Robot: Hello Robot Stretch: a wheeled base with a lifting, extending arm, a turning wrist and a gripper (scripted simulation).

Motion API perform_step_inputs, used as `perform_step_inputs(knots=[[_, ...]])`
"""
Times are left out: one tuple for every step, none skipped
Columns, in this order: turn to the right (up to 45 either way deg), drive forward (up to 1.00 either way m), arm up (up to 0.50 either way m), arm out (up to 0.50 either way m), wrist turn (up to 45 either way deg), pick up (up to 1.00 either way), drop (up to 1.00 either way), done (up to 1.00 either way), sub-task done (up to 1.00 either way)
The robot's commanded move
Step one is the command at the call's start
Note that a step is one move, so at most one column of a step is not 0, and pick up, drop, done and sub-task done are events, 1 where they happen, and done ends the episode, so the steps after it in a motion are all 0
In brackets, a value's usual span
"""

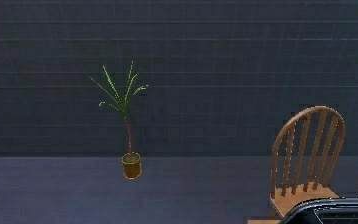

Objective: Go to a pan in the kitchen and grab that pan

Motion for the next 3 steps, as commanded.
perform_step_inputs(knots=[[0.0, 0.00, 0.00, 0.00, 0.0, 1.00, 0.00, 0.00, 0.00], [0.0, 0.00, 0.10, 0.00, 0.0, 0.00, 0.00, 0.00, 0.00], [0.0, 0.00, 0.00, 0.00, 0.0, 0.00, 0.00, 1.00, 0.00]])
